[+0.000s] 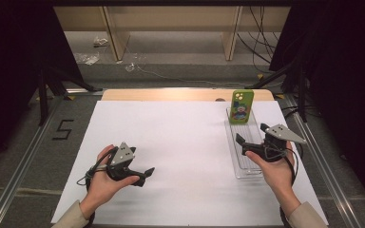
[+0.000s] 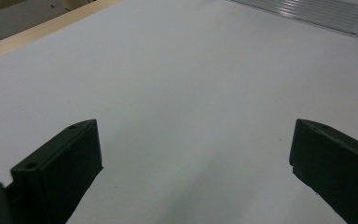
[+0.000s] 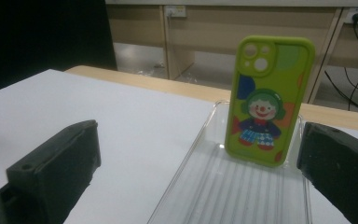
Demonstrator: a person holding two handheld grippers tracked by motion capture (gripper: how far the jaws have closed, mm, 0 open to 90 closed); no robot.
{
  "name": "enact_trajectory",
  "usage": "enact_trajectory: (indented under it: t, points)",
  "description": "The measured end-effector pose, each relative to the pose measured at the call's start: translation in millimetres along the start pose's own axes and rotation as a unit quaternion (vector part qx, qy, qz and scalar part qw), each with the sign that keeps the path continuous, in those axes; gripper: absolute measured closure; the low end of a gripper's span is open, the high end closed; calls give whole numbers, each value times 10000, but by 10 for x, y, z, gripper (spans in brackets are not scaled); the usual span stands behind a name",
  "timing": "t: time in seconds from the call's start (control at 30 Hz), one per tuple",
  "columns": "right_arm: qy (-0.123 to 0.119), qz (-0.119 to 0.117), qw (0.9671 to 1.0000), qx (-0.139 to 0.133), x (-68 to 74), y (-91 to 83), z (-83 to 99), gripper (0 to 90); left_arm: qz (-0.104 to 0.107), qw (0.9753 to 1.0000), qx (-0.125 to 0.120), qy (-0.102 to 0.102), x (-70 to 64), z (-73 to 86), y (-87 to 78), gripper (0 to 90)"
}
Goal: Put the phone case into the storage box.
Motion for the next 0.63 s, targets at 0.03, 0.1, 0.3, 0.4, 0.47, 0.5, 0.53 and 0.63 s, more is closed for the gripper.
enact_trajectory:
  t: [0.03, 0.1, 0.3, 0.4, 0.47, 0.5, 0.53, 0.63]
  points:
    - [6, -8, 10000, 1, 6, -4, 7, 4, -1, 10000, -2, 3, 0, -1, -1, 16]
    - [3, -27, 10000, -5, 13, -14, 17, 4, -1, 10000, 5, 3, 2, 0, -1, 17]
    - [11, -44, 10000, 3, 18, -38, 48, 4, -8, 10000, -1, 1, 9, -2, -3, 17]
    - [20, -46, 10000, -1, 18, -48, 57, 4, -12, 10000, -2, -4, 12, -4, -5, 17]
    - [25, -41, 10000, 5, 14, -53, 60, 4, -12, 10000, 2, -3, 13, -2, -1, 18]
    - [36, -41, 10000, 4, 12, -54, 62, 4, -7, 10000, 4, -1, 12, -2, 0, 18]
    - [48, -40, 10000, 8, 11, -55, 63, 4, -6, 10000, 4, -2, 12, -2, 1, 18]
    - [53, -31, 10000, 2, 4, -55, 63, 4, -9, 10000, -1, -9, 11, -5, 1, 18]
Point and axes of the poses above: each handheld gripper's, and its own axes: y roughly forward along the jaws, z roughly out of its underside, x roughly to its left, the point moved 4 cm from there along y, roughly forward along the jaws, and after that the axes turned 1 degree about y, right-handed, at the moved point
